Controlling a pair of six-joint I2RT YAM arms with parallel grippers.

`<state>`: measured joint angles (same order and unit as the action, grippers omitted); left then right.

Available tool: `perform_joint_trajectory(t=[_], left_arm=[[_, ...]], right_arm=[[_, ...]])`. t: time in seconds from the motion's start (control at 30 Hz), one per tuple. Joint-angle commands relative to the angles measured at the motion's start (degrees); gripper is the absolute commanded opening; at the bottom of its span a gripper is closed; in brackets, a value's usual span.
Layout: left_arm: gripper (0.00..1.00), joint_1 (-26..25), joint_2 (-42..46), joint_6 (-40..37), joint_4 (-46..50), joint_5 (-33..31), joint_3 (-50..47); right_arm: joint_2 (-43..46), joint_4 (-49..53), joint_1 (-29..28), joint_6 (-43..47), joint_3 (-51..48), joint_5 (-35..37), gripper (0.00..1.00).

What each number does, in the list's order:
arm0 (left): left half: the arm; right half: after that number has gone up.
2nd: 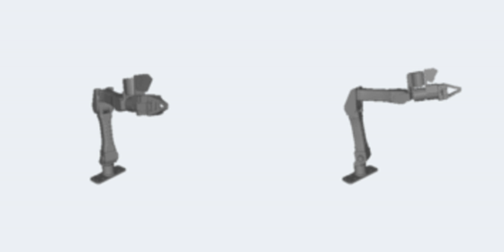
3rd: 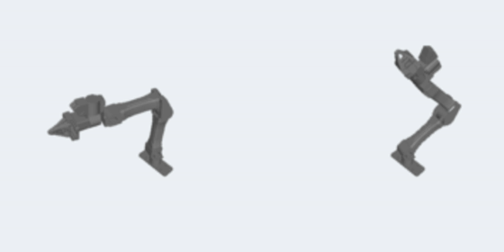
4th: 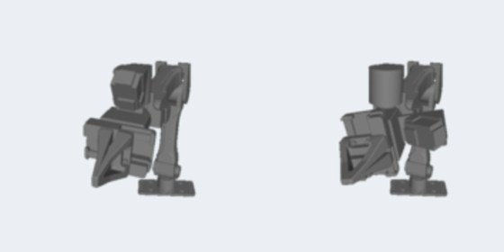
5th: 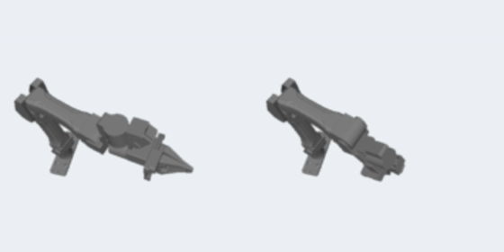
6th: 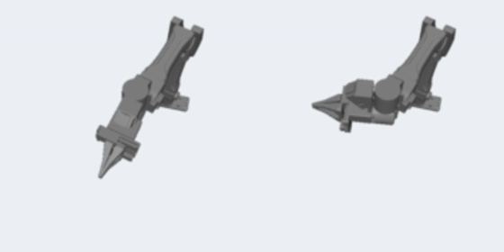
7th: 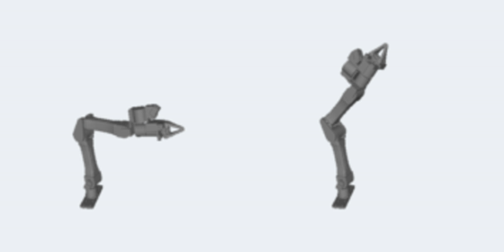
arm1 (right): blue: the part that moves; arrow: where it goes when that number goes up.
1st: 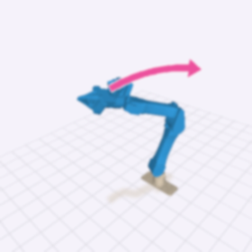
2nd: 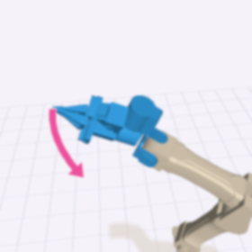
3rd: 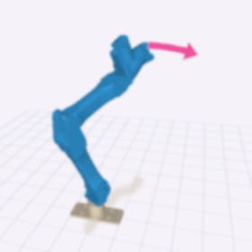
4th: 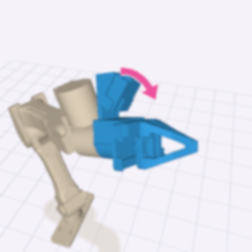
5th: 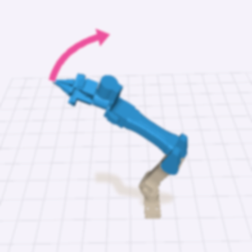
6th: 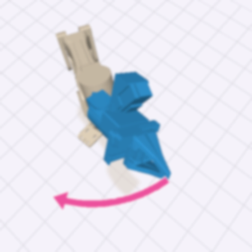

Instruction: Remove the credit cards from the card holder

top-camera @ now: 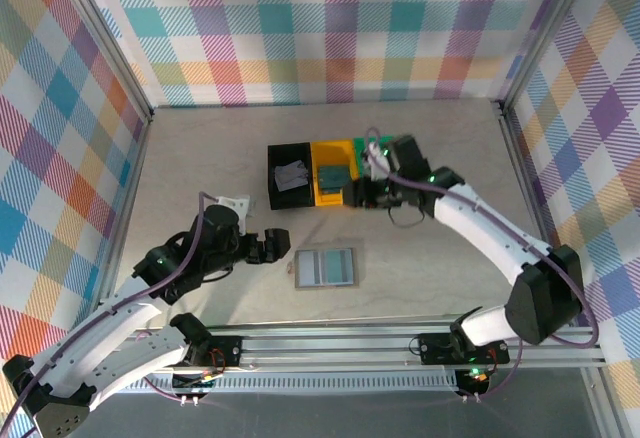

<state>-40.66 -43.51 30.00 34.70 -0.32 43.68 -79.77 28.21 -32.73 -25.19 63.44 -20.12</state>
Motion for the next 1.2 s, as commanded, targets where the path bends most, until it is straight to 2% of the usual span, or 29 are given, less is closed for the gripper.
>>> perform_joint_trajectory(t=[0.0, 0.1, 0.27, 0.53, 0.83, 1.17], left_arm=[[1.00, 0.6, 2.8, 7.9, 1.1, 1.6, -2.5], [1.00, 0.5, 4.3, 13.4, -1.1, 3.3, -6.5], [1.00, -0.6, 4.1, 22.4, -8.4, 6.2, -12.4], [1.00, -7.7, -0.2, 27.7, -9.3, -1.8, -12.5], [1.00, -12.5, -10.9, 29.9, -11.2, -5.7, -9.4], [1.00, -13.6, -18.8, 33.0, -26.1, -4.3, -10.6]], right_arm=[[3.7, -6.2, -4.5, -7.5, -7.4, -2.3, 0.42], [5.9, -5.8, -9.7, -10.8, -10.8, 3.3, 0.43], [6.5, -5.0, -12.9, -14.7, -14.7, 7.5, 0.39], [5.6, -6.4, -13.3, -16.0, -19.2, 9.7, 0.35], [0.5, -9.8, -13.3, -14.3, -19.0, 8.7, 0.29], [-6.0, -11.4, -13.2, -12.2, -16.6, 8.3, 0.15]])
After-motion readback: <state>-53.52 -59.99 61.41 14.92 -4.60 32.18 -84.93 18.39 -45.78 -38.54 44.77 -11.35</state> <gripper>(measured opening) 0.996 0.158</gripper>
